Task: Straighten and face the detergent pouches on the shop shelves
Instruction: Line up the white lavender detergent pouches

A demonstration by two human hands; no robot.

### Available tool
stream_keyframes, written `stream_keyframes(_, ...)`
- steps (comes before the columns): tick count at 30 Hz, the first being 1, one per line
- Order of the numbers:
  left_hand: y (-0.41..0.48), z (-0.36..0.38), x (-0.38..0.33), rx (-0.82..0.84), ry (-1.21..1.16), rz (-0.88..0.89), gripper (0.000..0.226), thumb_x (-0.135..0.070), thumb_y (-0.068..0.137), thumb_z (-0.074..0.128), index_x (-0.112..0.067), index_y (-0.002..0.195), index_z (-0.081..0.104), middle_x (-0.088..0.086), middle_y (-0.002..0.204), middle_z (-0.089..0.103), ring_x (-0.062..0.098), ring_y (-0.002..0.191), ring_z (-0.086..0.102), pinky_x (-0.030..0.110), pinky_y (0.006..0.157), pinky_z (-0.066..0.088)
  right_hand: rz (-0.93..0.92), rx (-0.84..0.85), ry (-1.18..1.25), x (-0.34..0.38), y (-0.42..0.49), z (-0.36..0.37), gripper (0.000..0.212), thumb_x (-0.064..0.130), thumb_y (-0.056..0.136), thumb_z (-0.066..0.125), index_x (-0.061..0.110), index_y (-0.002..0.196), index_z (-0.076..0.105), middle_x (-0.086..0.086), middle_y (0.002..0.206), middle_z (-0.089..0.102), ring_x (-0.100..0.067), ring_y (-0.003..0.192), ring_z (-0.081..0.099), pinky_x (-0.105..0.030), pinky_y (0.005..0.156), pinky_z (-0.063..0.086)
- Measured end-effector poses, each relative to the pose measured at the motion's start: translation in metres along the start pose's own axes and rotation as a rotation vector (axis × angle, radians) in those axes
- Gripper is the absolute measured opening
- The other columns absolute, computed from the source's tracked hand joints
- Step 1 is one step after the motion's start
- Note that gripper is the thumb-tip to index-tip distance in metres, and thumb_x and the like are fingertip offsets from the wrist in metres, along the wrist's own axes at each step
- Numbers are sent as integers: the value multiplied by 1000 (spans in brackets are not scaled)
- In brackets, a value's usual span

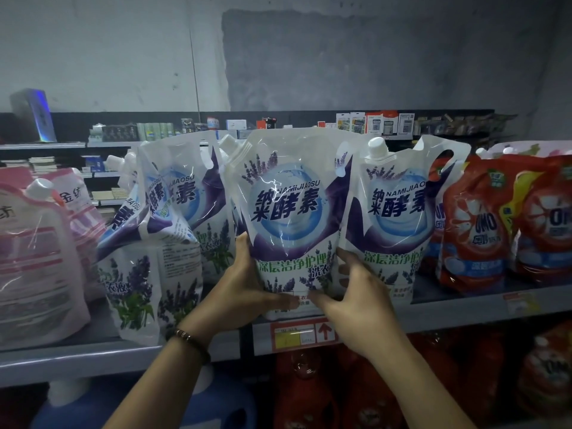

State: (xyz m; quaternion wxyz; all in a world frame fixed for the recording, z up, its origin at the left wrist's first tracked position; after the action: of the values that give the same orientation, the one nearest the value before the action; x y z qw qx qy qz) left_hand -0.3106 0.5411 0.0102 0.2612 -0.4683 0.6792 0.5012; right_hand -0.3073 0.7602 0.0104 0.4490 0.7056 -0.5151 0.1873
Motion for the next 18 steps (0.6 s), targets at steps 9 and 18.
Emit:
stream_keyframes(9, -8, 5, 2, -16, -65, -13, 106, 0, 67, 98, -34, 143, 32, 7, 132, 69, 29, 117, 74, 55, 93, 63, 17, -6, 45, 0, -4, -4, 73, 42, 82, 87, 35, 144, 50, 12, 126, 59, -13, 118, 60, -25, 93, 45)
stream_keyframes(18, -18, 1, -14, 9, -45, -60, 108, -1, 76, 93, -31, 153, 23, 9, 134, 67, 18, 112, 76, 36, 90, 64, 2, -79, 100, 4, -15, -7, 55, 40, 84, 87, 35, 129, 56, 18, 118, 63, -6, 108, 61, -19, 88, 44)
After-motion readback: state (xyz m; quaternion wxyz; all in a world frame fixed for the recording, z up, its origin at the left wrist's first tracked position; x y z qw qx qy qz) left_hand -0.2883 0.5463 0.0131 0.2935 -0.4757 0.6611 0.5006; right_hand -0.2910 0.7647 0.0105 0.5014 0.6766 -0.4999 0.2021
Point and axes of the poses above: each hand's wrist, its own y-axis towards the middle knuckle, its own z-axis out of the palm, x = y × z, the point moved 4 cm from there along y, towards the middle knuckle
